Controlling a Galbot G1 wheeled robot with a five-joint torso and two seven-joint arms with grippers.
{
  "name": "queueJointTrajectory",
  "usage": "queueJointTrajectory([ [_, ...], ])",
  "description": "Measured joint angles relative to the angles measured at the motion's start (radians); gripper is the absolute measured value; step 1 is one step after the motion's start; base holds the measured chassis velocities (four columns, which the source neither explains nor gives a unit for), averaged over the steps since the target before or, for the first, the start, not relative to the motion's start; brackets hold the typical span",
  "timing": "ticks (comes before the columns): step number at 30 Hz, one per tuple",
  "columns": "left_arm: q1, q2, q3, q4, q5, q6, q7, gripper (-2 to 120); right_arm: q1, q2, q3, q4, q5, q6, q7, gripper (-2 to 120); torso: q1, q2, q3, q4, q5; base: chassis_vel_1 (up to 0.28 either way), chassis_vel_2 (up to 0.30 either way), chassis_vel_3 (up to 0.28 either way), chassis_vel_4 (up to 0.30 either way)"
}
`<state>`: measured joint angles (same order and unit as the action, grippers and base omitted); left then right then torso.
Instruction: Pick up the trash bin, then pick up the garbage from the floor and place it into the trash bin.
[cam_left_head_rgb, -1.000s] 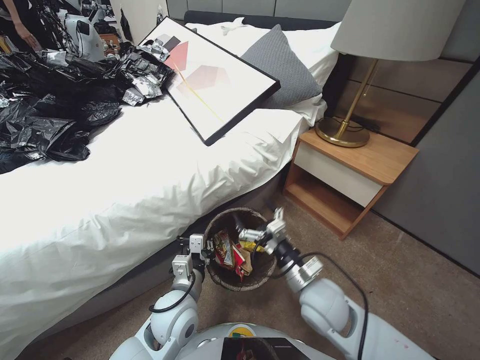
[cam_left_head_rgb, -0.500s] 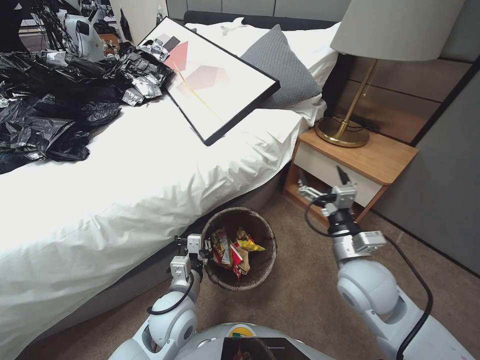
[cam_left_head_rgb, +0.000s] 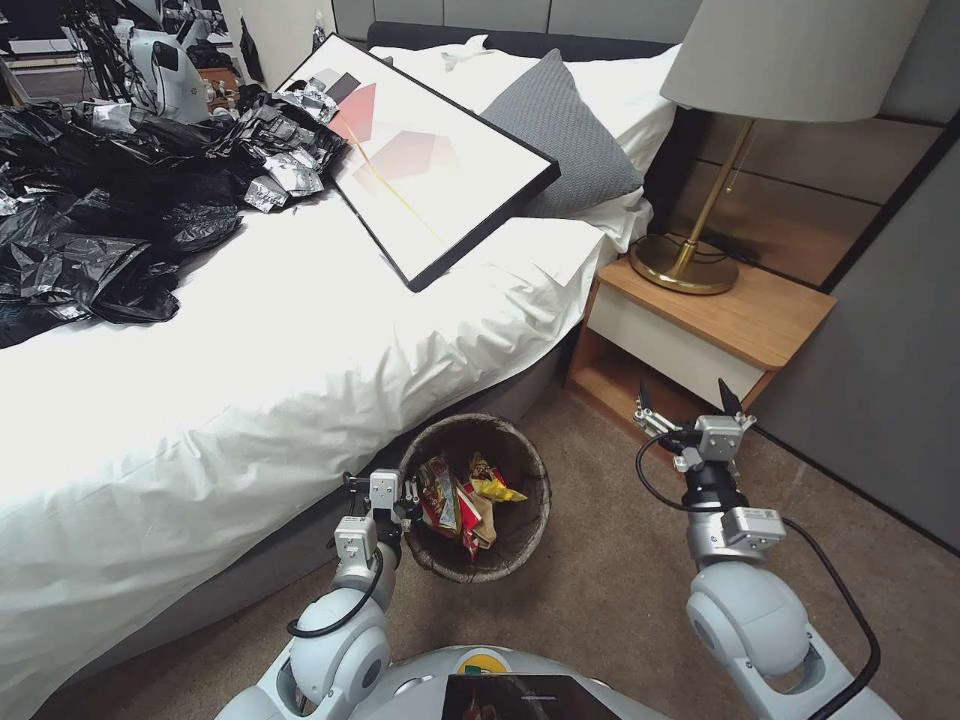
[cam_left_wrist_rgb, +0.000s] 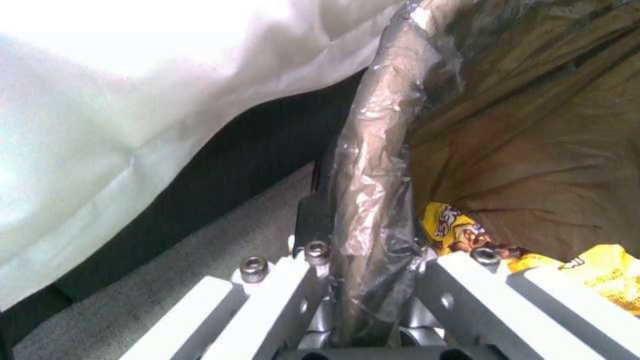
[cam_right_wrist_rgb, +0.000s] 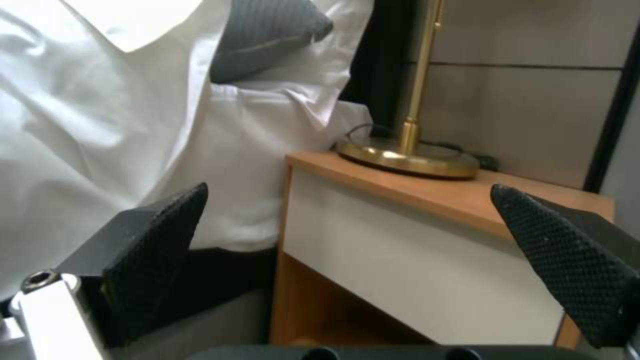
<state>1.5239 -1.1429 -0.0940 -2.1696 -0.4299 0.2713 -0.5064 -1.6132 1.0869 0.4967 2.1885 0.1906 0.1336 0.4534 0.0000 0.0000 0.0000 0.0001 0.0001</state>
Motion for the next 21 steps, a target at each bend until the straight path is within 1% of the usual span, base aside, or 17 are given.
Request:
queueJointTrajectory([
  [3, 0.015, -0.005, 0.0, -0.006, 0.011, 0.0, 0.0, 2, -0.005, 0.033, -0.009, -0.018, -0.029, 0.015, -0.001, 100, 0.0, 0.0, 0.0, -0.0001, -0.0001, 0.0, 0.0, 0.0, 0.0],
  [12, 0.054, -0.021, 0.009, -0.009, 0.053, -0.007, 0.006, 2, -0.023, 0.081, -0.046, -0.027, -0.061, 0.023, -0.001, 100, 0.0, 0.0, 0.0, 0.0, -0.0001, 0.0, 0.0, 0.0, 0.0],
  [21, 0.07, -0.032, 0.011, -0.01, 0.058, -0.008, 0.006, 2, -0.024, 0.094, -0.065, -0.029, -0.071, 0.023, -0.001, 100, 0.0, 0.0, 0.0, 0.0, -0.0001, 0.0, 0.0, 0.0, 0.0],
])
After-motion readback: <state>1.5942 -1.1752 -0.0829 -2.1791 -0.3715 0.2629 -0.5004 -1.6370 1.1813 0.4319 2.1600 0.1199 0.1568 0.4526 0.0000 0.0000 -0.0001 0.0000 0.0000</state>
